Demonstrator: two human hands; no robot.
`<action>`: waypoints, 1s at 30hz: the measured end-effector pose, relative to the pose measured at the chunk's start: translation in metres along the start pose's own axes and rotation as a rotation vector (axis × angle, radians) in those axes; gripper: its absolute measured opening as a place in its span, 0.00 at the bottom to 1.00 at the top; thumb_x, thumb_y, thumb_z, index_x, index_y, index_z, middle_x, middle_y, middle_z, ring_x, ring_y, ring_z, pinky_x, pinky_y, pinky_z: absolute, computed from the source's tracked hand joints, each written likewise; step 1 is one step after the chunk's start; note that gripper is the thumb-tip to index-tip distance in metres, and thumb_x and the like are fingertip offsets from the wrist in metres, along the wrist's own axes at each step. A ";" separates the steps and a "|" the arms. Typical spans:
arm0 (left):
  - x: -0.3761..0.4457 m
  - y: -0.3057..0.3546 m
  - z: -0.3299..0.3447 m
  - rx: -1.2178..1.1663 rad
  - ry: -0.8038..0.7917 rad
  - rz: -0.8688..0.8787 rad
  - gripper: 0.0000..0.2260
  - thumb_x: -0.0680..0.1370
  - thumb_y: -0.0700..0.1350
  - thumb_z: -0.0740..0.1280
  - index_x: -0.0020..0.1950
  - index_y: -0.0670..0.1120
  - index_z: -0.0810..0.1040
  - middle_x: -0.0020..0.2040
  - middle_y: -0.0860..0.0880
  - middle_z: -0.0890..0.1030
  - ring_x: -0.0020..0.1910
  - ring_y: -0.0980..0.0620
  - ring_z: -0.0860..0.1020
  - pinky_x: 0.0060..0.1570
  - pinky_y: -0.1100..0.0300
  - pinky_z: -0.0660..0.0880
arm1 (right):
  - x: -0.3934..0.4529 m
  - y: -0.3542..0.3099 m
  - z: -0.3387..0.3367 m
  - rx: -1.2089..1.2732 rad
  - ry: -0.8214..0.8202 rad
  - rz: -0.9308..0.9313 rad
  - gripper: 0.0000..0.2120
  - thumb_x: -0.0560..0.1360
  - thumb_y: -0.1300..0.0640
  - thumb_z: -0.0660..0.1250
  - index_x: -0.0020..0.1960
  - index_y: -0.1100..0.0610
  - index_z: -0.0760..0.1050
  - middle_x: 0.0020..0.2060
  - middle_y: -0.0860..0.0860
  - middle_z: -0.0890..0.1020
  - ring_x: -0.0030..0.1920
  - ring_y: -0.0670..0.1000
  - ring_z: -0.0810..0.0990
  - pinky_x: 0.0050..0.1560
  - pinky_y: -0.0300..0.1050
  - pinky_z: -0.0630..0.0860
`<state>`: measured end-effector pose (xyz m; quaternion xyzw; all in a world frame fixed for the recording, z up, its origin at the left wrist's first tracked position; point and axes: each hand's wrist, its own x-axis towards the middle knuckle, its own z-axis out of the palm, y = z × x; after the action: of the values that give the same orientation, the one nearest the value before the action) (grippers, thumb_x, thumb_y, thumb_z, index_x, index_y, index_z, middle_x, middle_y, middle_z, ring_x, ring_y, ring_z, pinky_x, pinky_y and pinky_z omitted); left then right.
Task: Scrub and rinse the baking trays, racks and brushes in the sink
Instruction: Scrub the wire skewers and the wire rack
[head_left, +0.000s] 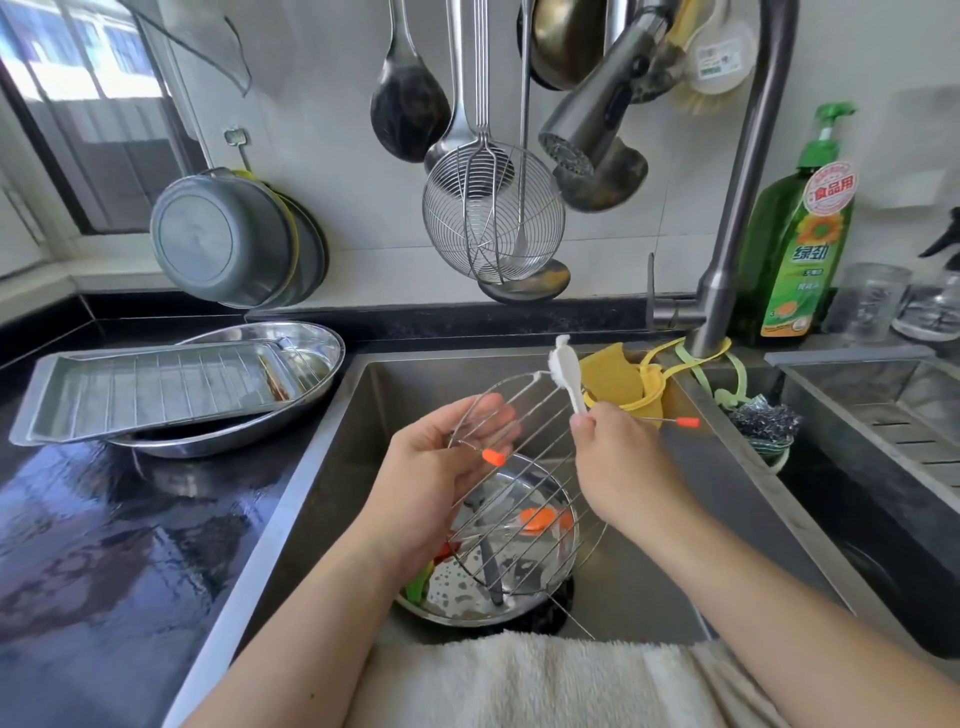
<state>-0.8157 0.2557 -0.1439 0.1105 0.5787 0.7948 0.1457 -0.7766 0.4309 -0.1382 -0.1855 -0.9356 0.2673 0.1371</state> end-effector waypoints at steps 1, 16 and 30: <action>0.000 0.000 0.000 0.012 0.005 0.003 0.25 0.77 0.21 0.55 0.65 0.40 0.80 0.59 0.41 0.86 0.61 0.42 0.84 0.63 0.49 0.79 | -0.002 -0.002 0.000 0.023 0.001 0.000 0.14 0.87 0.50 0.51 0.49 0.56 0.69 0.40 0.52 0.74 0.38 0.52 0.70 0.35 0.49 0.61; -0.002 0.010 -0.003 -0.100 0.053 -0.037 0.25 0.83 0.28 0.53 0.68 0.50 0.79 0.62 0.45 0.85 0.59 0.42 0.85 0.55 0.41 0.83 | -0.002 -0.002 0.004 0.134 -0.065 0.024 0.15 0.87 0.51 0.51 0.48 0.57 0.70 0.40 0.52 0.74 0.40 0.54 0.72 0.38 0.49 0.64; -0.003 0.009 -0.005 -0.125 0.023 -0.067 0.20 0.86 0.37 0.56 0.70 0.55 0.78 0.60 0.44 0.86 0.60 0.44 0.85 0.61 0.41 0.79 | -0.017 -0.012 0.010 0.141 -0.292 -0.183 0.15 0.86 0.51 0.54 0.42 0.51 0.68 0.36 0.50 0.75 0.33 0.49 0.70 0.30 0.43 0.64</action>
<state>-0.8159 0.2474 -0.1368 0.0728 0.5329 0.8252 0.1722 -0.7685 0.4105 -0.1426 -0.0487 -0.9374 0.3428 0.0363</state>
